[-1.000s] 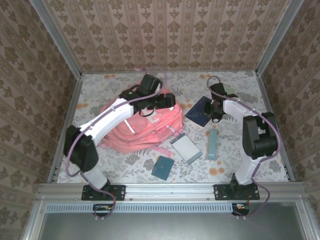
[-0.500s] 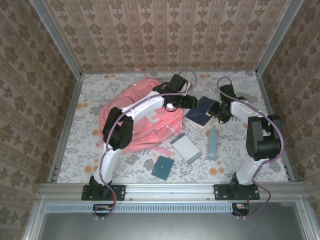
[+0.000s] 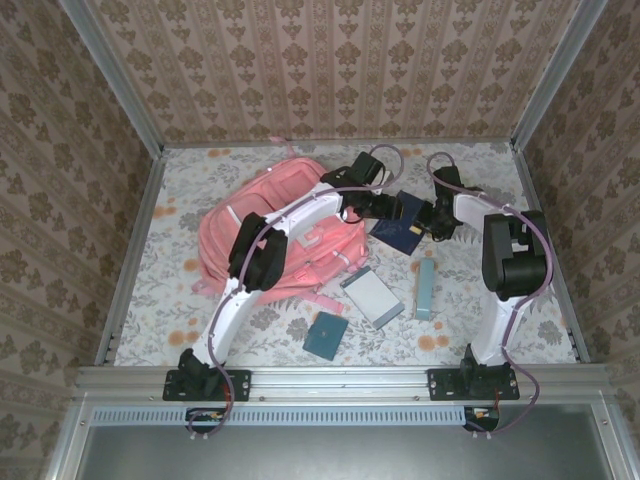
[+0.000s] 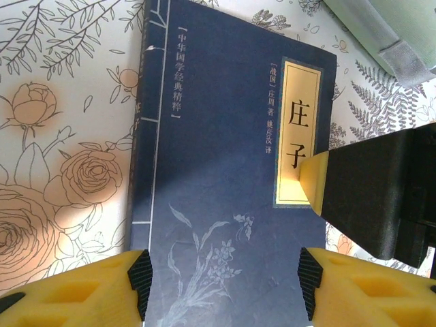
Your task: Pack books, pencil case, and school supplies into a backpack
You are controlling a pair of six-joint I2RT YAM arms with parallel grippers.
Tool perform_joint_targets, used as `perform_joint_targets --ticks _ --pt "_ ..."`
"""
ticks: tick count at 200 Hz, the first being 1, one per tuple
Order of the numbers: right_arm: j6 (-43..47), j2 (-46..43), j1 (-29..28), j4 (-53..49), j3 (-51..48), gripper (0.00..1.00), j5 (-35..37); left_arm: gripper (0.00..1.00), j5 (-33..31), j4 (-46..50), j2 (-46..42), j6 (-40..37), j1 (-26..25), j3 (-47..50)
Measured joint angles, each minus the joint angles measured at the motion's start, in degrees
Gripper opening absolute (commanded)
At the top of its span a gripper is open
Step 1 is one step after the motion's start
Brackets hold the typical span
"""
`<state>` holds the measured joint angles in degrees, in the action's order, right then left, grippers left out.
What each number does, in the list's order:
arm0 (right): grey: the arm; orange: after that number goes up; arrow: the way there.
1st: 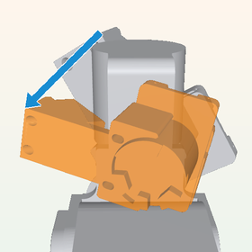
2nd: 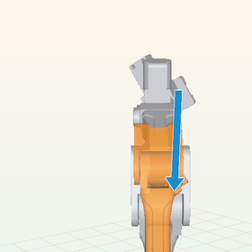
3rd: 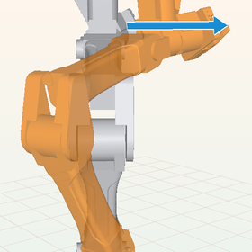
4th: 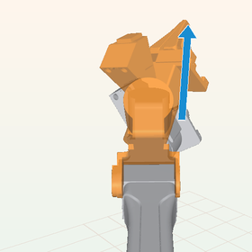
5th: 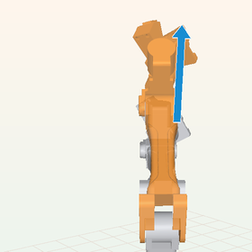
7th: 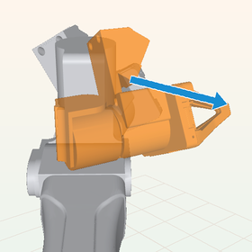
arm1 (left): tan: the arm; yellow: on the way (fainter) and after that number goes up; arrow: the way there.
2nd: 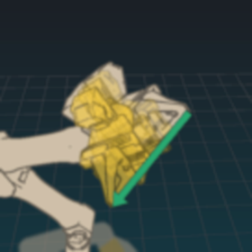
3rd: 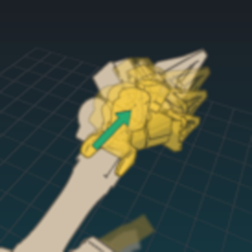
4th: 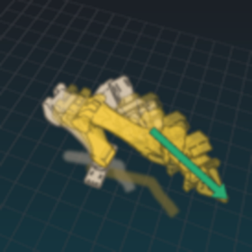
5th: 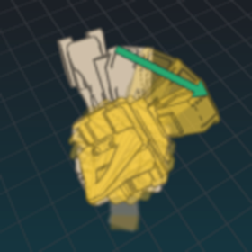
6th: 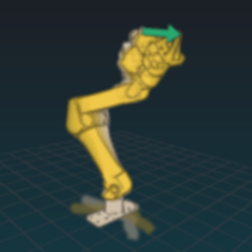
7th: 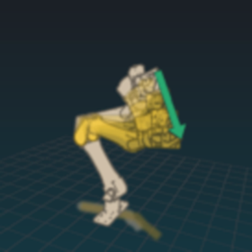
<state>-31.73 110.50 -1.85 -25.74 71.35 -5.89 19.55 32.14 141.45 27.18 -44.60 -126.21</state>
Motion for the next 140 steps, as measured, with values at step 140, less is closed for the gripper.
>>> perform_joint_targets --ticks 140 --pt "4.59 0.22 -0.15 -0.11 0.28 0.31 -0.70 0.58 -4.50 8.85 8.72 -0.94 -0.70 -11.10"
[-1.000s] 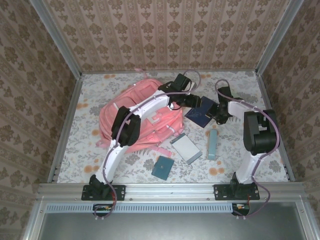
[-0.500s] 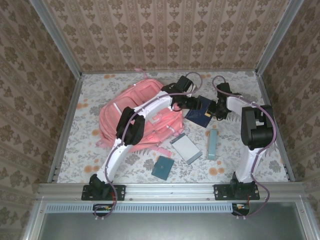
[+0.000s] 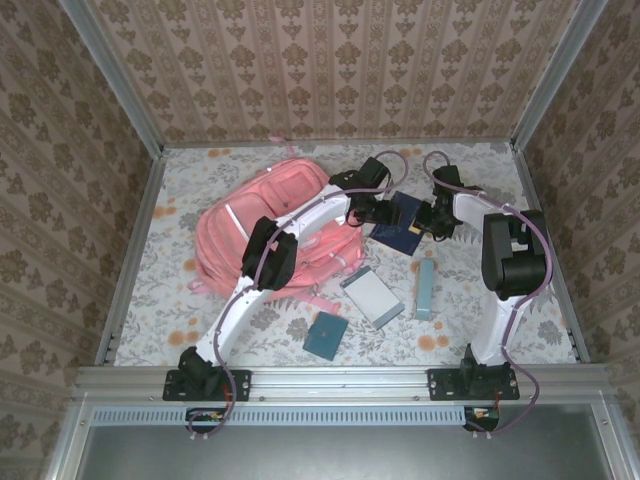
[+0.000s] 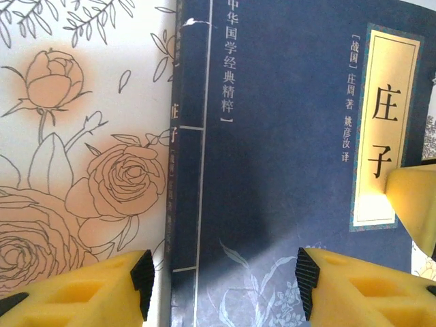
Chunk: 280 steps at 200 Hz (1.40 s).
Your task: Pack books, pencil case, and school supplies into a backpack
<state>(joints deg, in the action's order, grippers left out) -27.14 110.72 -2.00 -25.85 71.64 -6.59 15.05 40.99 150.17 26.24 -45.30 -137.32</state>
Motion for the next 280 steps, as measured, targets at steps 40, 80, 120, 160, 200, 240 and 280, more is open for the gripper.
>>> perform_joint_targets --ticks 40,80,120,160,200,240,280 --pt "0.02 0.04 0.26 0.04 0.02 0.31 -0.20 0.51 5.66 -0.81 0.00 -0.11 0.72 0.90" --pt "0.04 0.04 0.92 0.22 0.02 0.31 -0.31 0.42 14.67 -10.80 -3.82 3.74 2.89 11.67" --pt "0.04 0.04 1.75 0.44 0.02 0.31 -0.04 0.47 22.27 -18.69 -6.38 10.32 3.87 17.79" --pt "0.02 0.04 2.05 0.44 0.02 0.31 0.37 0.46 26.45 -21.38 -6.34 14.29 4.37 17.79" --pt "0.02 0.04 2.23 0.44 0.00 0.31 0.55 0.45 27.15 -19.93 -5.97 14.05 4.33 15.61" --pt "-0.02 0.02 2.23 0.44 0.00 0.31 0.59 0.43 27.82 -20.41 -5.55 14.75 4.24 14.71" --pt "-0.09 -0.31 2.25 0.42 -0.09 0.31 0.31 0.38 26.60 -14.67 -2.60 14.51 4.17 9.18"
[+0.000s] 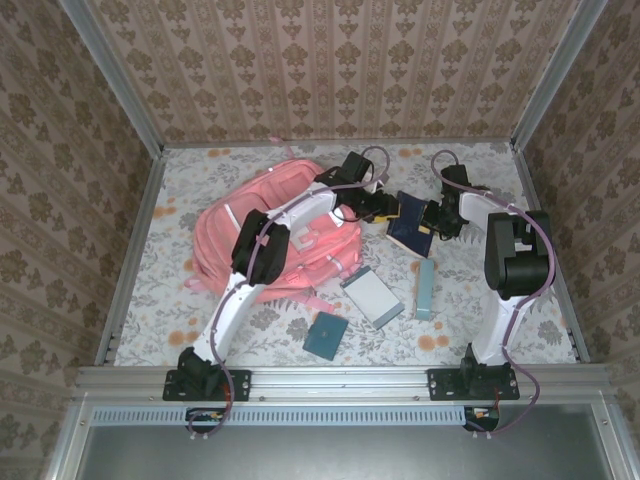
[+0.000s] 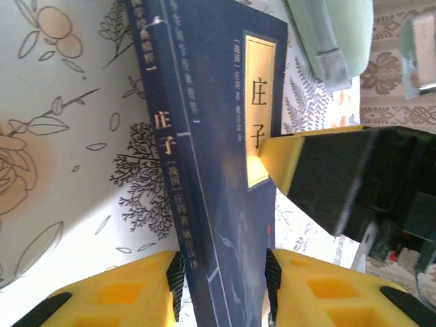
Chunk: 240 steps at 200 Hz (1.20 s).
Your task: Pack books, pencil case, and school supplies into a backpack
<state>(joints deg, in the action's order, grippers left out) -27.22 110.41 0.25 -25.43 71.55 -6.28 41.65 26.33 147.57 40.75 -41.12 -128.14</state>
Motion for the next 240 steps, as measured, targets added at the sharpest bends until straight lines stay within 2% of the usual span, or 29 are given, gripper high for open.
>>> perform_joint_targets --ticks 49,73,107,164,198,229,240 --pt "-0.13 -0.46 -2.01 1.25 -0.02 0.31 -3.98 0.40 4.17 -2.47 1.01 2.64 -3.15 1.53" --pt "-0.15 -0.55 -1.62 1.18 -0.13 0.31 -4.50 0.37 4.42 -1.25 1.20 2.23 -3.52 0.52" --pt "-0.20 -0.92 -1.64 1.27 -0.42 0.31 -4.66 0.14 3.78 1.11 1.77 0.68 -3.39 -1.01" --pt "-0.39 -4.76 -1.55 0.72 -0.74 0.38 -4.50 0.04 2.84 -0.90 -0.15 0.87 -3.26 2.34" --pt "-0.66 -12.26 -2.08 0.42 -0.74 0.40 -4.61 0.03 0.50 -2.73 -7.13 0.72 -3.06 7.56" --pt "-0.59 -18.60 -3.50 0.39 -0.74 0.42 -4.70 0.03 -2.01 -5.95 -18.69 0.61 -2.32 17.22" --pt "-0.55 -20.44 -4.52 0.42 -0.74 0.46 -4.61 0.03 -2.84 -7.21 -23.50 0.63 -1.60 21.22"
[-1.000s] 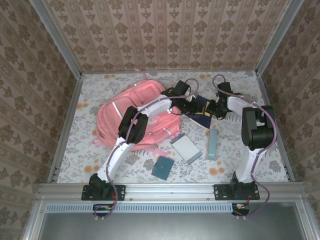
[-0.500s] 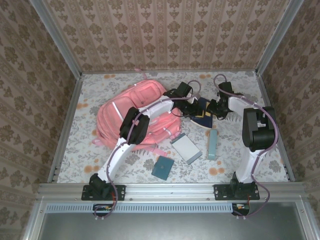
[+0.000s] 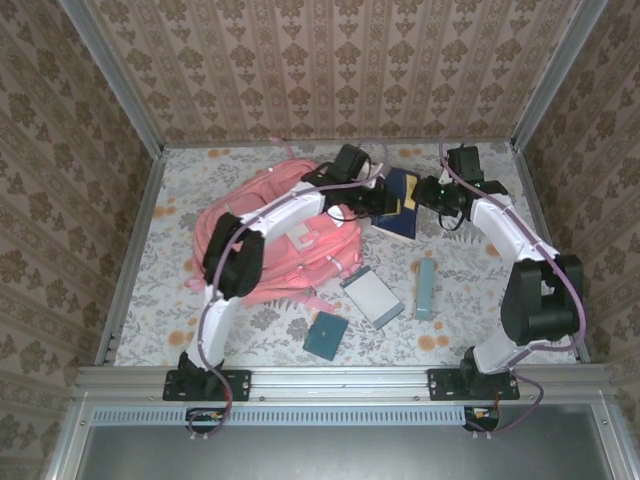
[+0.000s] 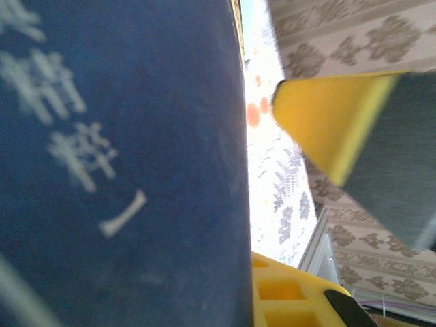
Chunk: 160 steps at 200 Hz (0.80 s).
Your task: Pack books, pencil case, and school supplies into a backpack
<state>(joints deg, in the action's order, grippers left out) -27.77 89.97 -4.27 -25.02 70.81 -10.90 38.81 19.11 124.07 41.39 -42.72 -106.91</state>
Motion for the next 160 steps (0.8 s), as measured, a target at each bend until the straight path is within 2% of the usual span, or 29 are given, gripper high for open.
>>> perform_joint_targets --ticks 38,91,118,160 --pt "1.11 -3.80 -6.64 0.07 0.00 0.51 1.44 0.07 -3.91 -4.24 -16.15 0.00 4.92 15.23" --pt "2.60 -3.48 -21.75 1.66 0.15 0.54 5.42 0.09 -9.20 -3.85 -37.07 -0.07 14.88 34.77" --pt "2.38 1.73 -28.89 2.62 3.02 0.54 6.88 0.12 -11.98 -0.22 -48.61 -0.76 20.52 40.63" --pt "0.52 16.24 -38.45 4.09 12.79 0.54 7.45 0.13 -13.77 5.49 -63.17 -2.43 27.50 44.50"
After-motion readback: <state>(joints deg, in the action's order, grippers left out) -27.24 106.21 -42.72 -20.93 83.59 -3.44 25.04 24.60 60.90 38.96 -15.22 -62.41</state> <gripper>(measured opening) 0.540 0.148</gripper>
